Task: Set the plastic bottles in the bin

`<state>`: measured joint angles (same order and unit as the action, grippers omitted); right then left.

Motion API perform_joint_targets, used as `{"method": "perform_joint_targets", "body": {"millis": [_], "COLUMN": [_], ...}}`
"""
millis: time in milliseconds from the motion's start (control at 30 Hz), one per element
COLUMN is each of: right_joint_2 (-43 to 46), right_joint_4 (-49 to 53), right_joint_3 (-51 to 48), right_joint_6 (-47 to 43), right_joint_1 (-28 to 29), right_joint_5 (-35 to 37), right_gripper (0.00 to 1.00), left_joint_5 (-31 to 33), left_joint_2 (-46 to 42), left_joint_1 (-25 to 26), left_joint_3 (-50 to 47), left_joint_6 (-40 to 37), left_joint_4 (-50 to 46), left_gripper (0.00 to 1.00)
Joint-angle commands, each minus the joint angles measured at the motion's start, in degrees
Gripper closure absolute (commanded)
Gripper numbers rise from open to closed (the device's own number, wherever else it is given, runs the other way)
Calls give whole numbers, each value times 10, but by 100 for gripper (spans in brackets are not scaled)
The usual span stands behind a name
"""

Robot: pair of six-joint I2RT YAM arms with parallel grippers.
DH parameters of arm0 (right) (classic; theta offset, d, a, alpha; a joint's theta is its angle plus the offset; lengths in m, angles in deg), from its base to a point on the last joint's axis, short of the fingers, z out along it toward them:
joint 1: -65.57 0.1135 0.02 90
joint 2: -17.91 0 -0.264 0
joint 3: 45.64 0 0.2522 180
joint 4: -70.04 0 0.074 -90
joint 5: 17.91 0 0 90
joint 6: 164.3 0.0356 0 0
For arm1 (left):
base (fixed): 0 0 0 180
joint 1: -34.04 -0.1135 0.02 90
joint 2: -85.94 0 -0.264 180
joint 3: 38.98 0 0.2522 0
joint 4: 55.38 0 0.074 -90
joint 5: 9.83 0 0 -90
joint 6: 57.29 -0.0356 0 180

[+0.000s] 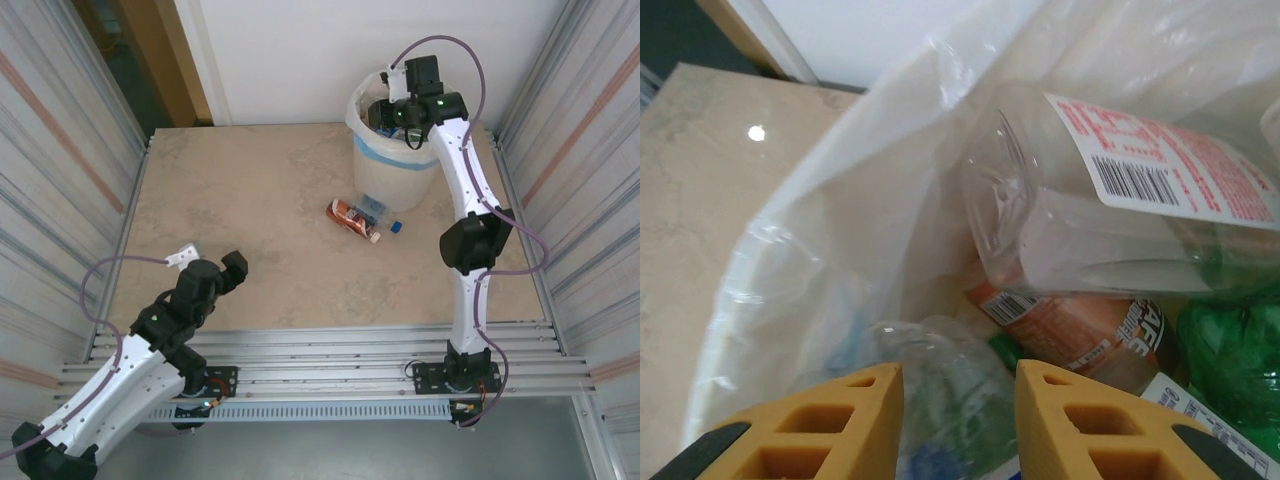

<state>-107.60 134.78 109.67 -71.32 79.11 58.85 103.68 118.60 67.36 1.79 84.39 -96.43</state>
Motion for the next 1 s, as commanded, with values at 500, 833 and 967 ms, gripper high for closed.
{"method": "perform_joint_targets", "body": {"millis": [500, 833, 967], "right_joint_2": [120, 242, 265], "right_joint_4": [18, 3, -27], "right_joint_3": [15, -224, -331], "right_joint_6": [-34, -32, -7], "right_joint_1": [62, 183, 227], "right_joint_5": [86, 206, 210], "right_gripper": [46, 22, 11], "left_joint_5": [4, 6, 10], "left_joint_2": [-22, -34, -34], "left_joint_1": [-5, -5, -5], "left_joint_3": [13, 2, -2], "left_joint_6": [-3, 2, 5], "left_joint_4": [-18, -22, -20], "left_gripper": [1, 1, 1]}}
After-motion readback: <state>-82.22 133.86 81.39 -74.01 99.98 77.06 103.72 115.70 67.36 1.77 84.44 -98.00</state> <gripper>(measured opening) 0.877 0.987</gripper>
